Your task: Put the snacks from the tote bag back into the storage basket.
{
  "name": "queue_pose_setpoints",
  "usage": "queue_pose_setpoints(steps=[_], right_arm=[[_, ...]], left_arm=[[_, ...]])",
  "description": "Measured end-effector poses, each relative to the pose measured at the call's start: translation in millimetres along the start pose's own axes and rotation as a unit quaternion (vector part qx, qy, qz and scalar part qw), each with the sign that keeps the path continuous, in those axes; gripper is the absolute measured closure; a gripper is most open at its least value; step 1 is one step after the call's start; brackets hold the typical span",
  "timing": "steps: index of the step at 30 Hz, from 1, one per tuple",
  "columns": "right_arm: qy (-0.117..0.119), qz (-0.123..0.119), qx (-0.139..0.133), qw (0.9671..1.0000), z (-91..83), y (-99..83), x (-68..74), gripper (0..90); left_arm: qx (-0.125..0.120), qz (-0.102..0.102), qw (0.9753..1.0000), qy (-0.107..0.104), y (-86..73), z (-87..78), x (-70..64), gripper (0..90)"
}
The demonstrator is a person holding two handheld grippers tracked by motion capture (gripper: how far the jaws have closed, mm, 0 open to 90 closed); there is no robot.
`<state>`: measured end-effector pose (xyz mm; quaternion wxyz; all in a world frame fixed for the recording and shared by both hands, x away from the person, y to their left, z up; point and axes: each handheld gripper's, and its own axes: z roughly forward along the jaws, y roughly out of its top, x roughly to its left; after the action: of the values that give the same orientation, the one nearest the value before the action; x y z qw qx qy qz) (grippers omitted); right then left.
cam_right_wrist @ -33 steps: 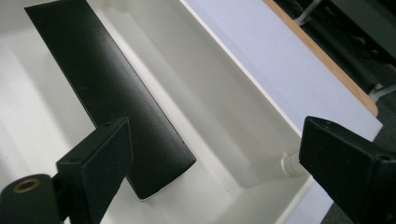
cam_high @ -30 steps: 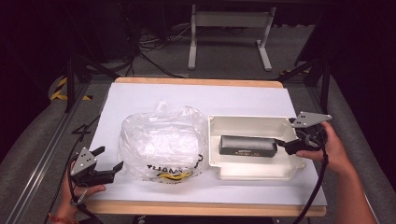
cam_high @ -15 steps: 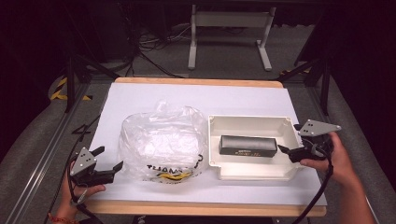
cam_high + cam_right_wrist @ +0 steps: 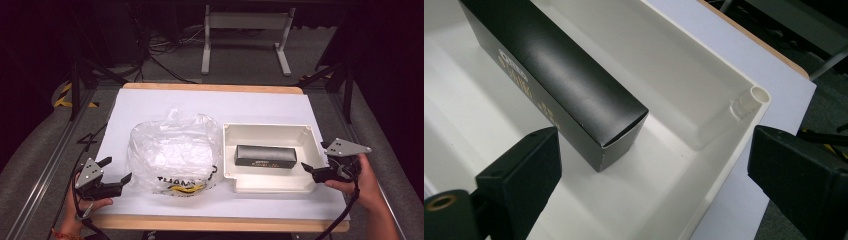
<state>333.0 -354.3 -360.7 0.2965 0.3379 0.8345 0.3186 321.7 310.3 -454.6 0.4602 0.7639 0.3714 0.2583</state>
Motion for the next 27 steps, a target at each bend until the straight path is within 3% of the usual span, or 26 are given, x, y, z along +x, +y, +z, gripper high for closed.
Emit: queue_pose_setpoints(steps=[12,27], right_arm=[[-0.025,0.011,-0.009,0.9996,-2.7,-18.3,12.4,7.3],[-0.034,0.023,-0.014,0.9991,-0.3,-41.8,22.0,5.8]], left_arm=[[0.0,-0.001,1.0,0.0,0.0,0.0,0.0,10.7],[-0.002,0.0,1.0,0.001,-0.1,-0.2,0.2,10.8]])
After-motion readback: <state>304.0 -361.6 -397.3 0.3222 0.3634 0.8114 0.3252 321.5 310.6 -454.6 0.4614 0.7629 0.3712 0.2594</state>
